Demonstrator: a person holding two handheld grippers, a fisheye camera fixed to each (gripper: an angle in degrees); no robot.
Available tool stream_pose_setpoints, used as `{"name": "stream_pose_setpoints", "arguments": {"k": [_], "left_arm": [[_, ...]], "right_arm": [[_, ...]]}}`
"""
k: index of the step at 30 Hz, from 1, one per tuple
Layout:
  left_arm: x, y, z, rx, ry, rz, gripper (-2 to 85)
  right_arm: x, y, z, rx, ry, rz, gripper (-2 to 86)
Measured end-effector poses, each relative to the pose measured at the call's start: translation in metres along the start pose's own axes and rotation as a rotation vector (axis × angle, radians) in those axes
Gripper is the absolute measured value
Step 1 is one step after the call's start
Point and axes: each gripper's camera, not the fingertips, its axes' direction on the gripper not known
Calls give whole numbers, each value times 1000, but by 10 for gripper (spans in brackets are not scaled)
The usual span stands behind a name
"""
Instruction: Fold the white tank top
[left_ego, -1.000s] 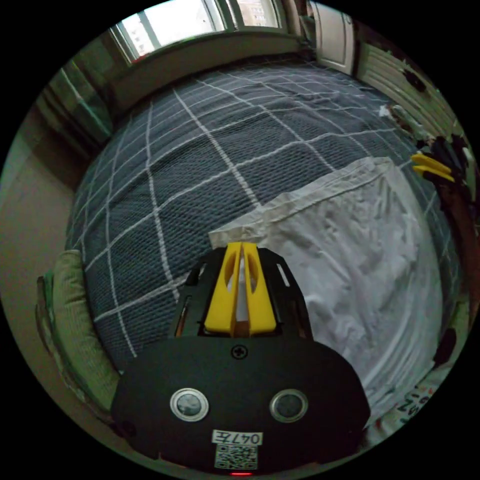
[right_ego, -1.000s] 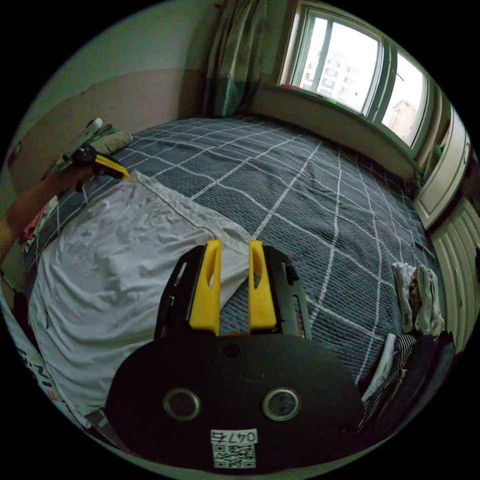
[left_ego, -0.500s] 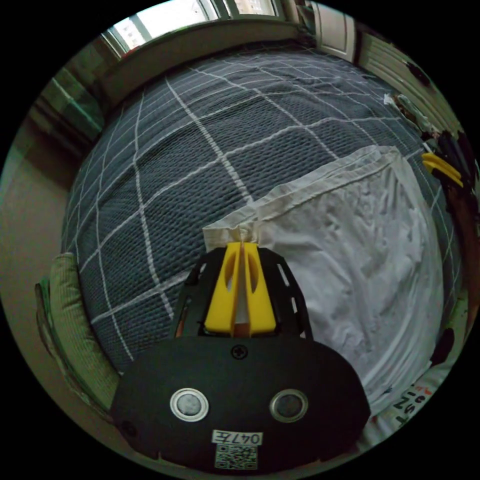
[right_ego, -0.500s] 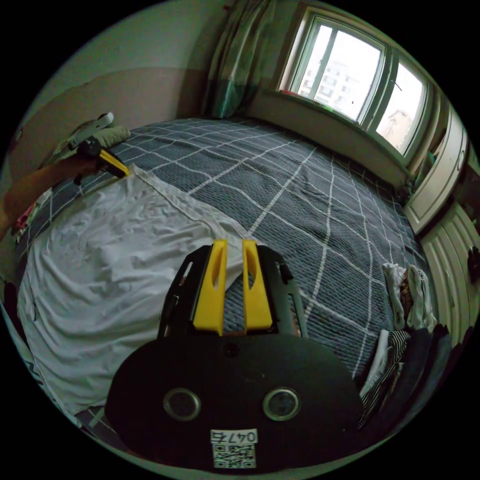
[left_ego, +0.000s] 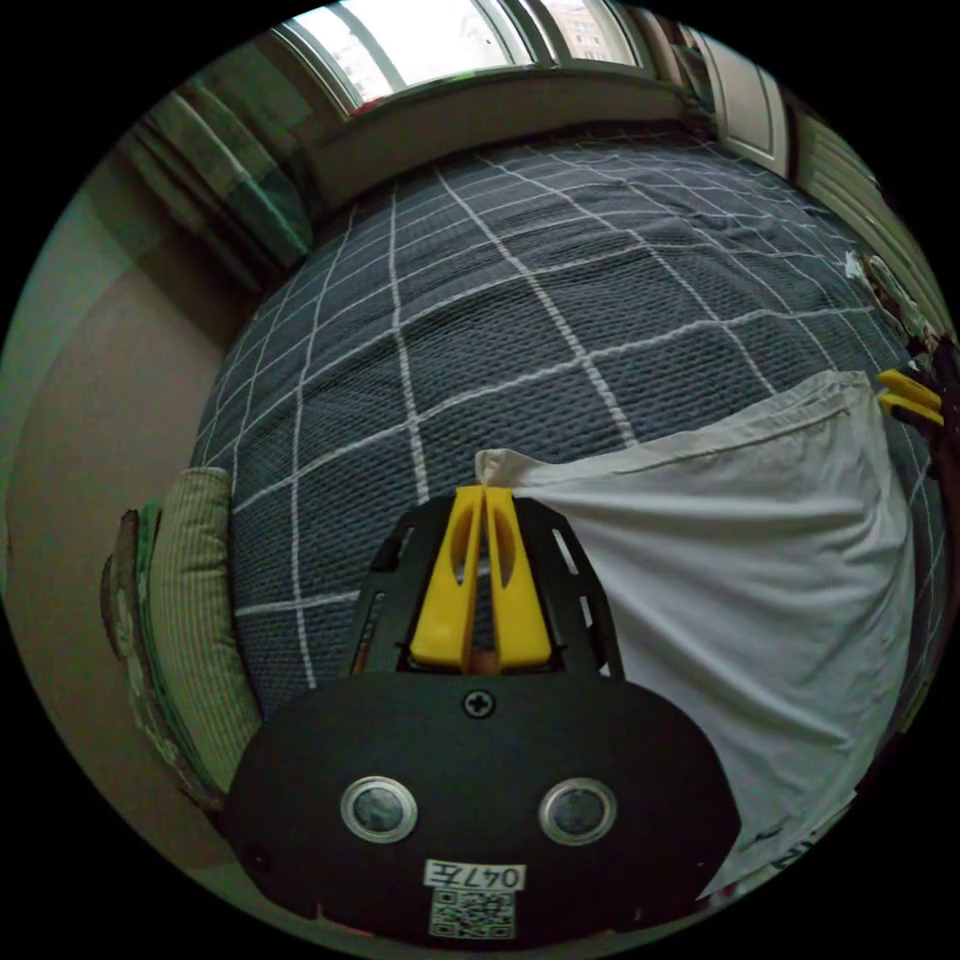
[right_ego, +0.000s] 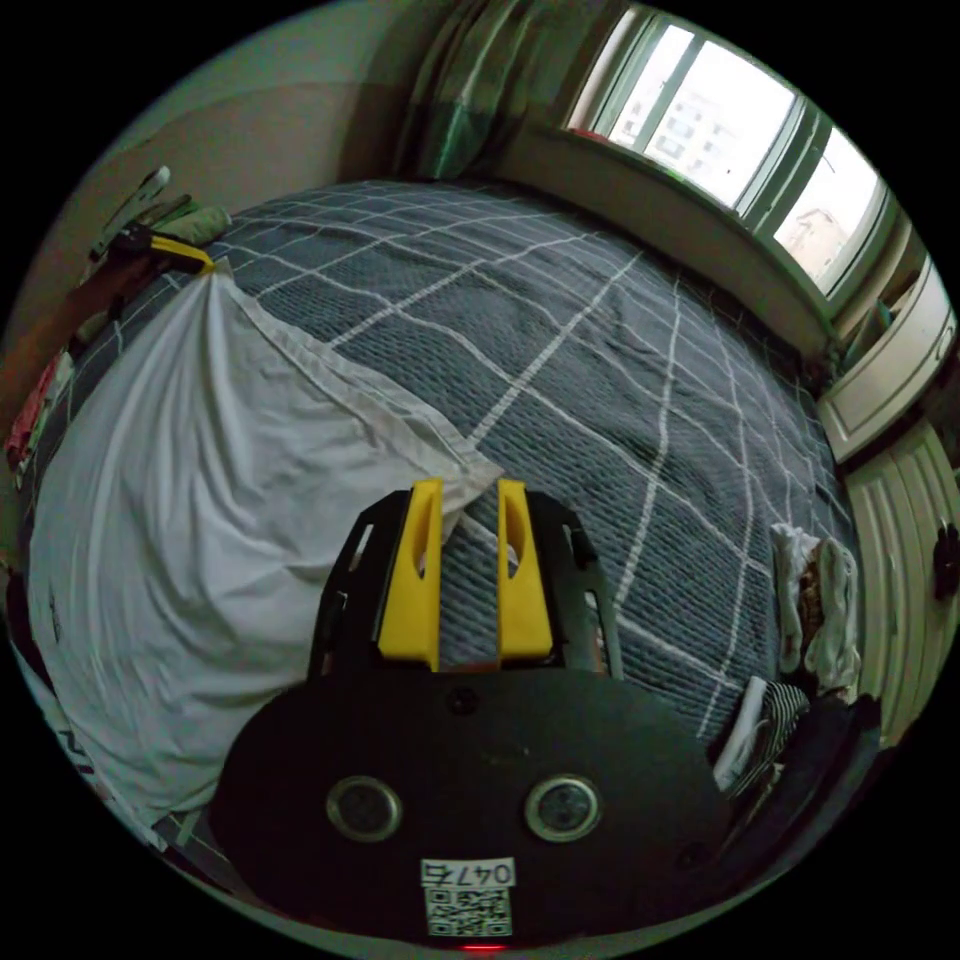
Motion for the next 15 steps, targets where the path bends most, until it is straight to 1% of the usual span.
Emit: {"name": "stream_pose_setpoints", "arguments": {"k": [4,7,10,11,13,14,15], "left_arm": [[-16,5,13,-6,-6,-10,-9],[-27,10,20,9,-28,-9,-8],[-40,11,24,35,-39,-51,-6],[-42,12,27,28,-41,-59,-5],[-46,20,47,-40,-50,-55,2],[-47,23,52,-51,-49,-56,4],[-50,32,57,-39,-52,-77,16]], "right_arm": [[-1,-7,16,-30,-28,-15,9],[1,-12,11,18,58,-13,0],[12,-22,6,38,119,38,-2],[14,-25,8,27,124,51,-1],[13,-26,19,-40,111,53,0],[10,-24,28,-96,83,49,4],[6,-19,32,-103,94,61,8]]}}
